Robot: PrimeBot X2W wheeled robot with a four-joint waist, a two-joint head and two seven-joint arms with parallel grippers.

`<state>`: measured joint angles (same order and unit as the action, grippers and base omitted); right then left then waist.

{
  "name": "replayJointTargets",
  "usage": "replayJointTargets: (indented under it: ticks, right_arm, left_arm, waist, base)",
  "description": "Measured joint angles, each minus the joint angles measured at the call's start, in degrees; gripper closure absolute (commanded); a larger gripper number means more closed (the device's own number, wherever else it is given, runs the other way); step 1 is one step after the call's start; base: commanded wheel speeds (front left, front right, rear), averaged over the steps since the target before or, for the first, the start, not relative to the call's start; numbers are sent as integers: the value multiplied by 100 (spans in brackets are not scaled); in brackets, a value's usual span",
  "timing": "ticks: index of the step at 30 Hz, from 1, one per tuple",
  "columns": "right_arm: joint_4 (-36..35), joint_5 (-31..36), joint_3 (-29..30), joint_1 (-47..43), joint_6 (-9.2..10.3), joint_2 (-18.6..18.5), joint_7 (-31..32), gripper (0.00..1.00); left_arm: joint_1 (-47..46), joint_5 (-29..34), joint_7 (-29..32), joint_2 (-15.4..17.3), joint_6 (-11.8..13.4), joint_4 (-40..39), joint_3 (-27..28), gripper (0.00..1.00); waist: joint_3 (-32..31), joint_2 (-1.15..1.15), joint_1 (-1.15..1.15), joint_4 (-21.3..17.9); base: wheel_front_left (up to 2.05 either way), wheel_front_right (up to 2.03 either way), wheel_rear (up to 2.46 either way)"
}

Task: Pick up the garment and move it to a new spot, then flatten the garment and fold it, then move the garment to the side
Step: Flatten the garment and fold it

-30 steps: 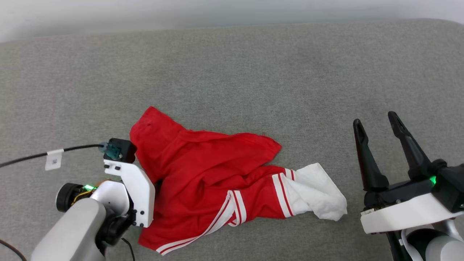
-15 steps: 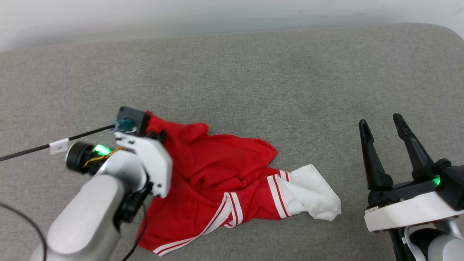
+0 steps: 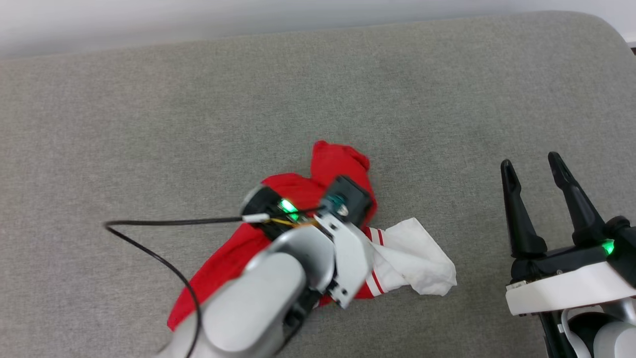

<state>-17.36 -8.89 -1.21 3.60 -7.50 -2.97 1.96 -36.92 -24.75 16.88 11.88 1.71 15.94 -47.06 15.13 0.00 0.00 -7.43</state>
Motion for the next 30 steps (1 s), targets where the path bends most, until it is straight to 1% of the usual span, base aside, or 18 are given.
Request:
replayJointTargets:
  ticks: [4,6,7,8,10,13,17,19,24,30]
  right_arm:
    - [2,-13,20,0,0,0,-18,0]
    - [11,-13,31,1,0,0,-22,0]
    - [20,-13,31,1,0,0,-24,0]
    - [24,-13,26,3,0,0,-31,0]
    - [25,-10,27,7,0,0,-52,0]
    - [22,20,14,34,0,0,-75,0]
    - [22,43,20,21,0,0,-70,0]
    - [19,47,13,-18,0,0,-44,0]
    - [-19,88,-3,-110,0,0,12,0]
    - [-69,152,-32,-232,0,1,113,0]
  left_arm:
    - [101,-7,-1,-257,-294,370,-394,100]
    - [203,-24,0,-337,-389,535,-517,100]
    - [240,-51,-12,-358,-423,594,-554,58]
    - [252,-62,-54,-369,-424,647,-569,0]
    - [250,-45,-276,-399,-416,680,-547,0]
    - [243,-18,-726,-439,-294,606,-400,0]
    - [267,-32,-1296,-428,-18,361,-99,0]
    - [351,-98,-1491,-372,137,191,82,0]
    - [777,-259,-1766,-64,652,-218,591,0]
    - [1452,-566,-1762,550,1213,-656,1250,0]
  waist:
    - [43,0,0,-28]
    - [43,0,0,-14]
    - [36,0,0,-3]
    - [26,0,0,11]
    - [1,0,0,48]
    - [-77,0,0,106]
    - [-219,0,0,205]
    - [-312,0,0,256]
    - [-513,0,0,403]
    - [-723,0,0,552]
  base:
    - [0,0,0]
    - [0,0,0]
    - [0,0,0]
    - [0,0,0]
    - [0,0,0]
    - [0,0,0]
    - [0,0,0]
    - [0,0,0]
    - [0,0,0]
    - [0,0,0]
